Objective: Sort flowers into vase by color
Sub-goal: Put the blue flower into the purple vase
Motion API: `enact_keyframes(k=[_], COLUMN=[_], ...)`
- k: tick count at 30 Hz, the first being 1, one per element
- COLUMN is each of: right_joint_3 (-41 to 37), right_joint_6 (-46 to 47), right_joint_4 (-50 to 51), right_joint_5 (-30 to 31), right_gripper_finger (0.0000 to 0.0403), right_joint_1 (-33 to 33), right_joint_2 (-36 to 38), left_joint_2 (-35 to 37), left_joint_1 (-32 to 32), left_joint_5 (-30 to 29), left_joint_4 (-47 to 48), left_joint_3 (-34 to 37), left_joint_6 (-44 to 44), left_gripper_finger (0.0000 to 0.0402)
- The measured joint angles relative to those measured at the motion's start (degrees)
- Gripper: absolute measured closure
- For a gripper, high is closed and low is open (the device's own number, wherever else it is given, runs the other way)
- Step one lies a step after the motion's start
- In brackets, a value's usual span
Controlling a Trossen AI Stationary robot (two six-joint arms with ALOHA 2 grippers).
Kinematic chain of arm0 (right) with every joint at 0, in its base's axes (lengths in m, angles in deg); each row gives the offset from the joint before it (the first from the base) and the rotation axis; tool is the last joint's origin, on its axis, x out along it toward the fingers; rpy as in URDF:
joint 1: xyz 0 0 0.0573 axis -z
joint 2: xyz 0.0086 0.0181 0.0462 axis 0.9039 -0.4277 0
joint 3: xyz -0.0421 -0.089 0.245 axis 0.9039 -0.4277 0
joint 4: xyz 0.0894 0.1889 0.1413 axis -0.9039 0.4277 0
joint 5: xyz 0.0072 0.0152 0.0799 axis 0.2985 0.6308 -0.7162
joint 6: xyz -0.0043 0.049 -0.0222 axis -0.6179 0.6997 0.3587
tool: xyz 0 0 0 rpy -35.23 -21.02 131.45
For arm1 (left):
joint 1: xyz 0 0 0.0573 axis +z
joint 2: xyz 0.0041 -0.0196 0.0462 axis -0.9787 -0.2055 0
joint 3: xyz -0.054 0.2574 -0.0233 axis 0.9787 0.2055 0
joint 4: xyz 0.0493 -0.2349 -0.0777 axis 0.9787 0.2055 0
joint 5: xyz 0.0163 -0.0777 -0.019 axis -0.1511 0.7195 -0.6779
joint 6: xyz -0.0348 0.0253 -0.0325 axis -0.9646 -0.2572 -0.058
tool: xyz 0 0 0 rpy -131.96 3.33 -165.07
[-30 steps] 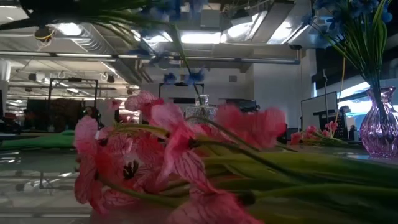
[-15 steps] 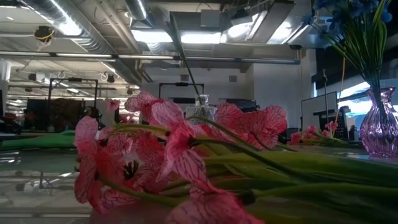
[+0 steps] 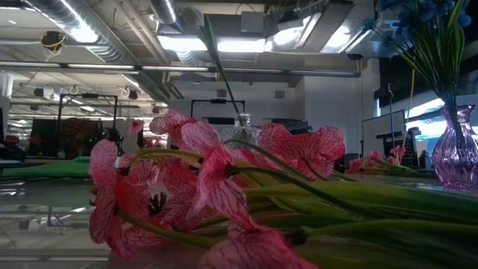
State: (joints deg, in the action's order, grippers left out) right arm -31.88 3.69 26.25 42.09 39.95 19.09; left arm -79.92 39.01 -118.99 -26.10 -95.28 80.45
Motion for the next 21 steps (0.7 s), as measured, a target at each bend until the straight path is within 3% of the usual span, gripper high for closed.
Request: enact_keyframes(k=[4,11,15,21], right_joint_3=[0.0,0.0,0.02,0.02], right_joint_6=[-2.92,-7.81,-11.11,-17.52], right_joint_4=[-3.26,-9.34,-11.05,-18.48], right_joint_5=[8.89,25.4,31.79,38.9], right_gripper_finger=[0.0227,0.0227,0.0227,0.0227], right_joint_1=[-9.25,-19.96,-22.82,-23.26], right_joint_2=[-2.95,-8.37,-11.8,-19.8], left_joint_2=[0.0,-1.3,-4.0,-8.97], left_joint_1=[1.95,5.52,7.38,10.59], left_joint_5=[3.96,16.86,23.85,25.13], left_joint_4=[-4.22,-13.83,-20.66,-28.36], left_joint_3=[0.0,0.0,0.0,0.0], left_joint_6=[2.59,7.69,11.13,12.88], left_gripper_finger=[0.0382,0.0382,0.0382,0.0382])
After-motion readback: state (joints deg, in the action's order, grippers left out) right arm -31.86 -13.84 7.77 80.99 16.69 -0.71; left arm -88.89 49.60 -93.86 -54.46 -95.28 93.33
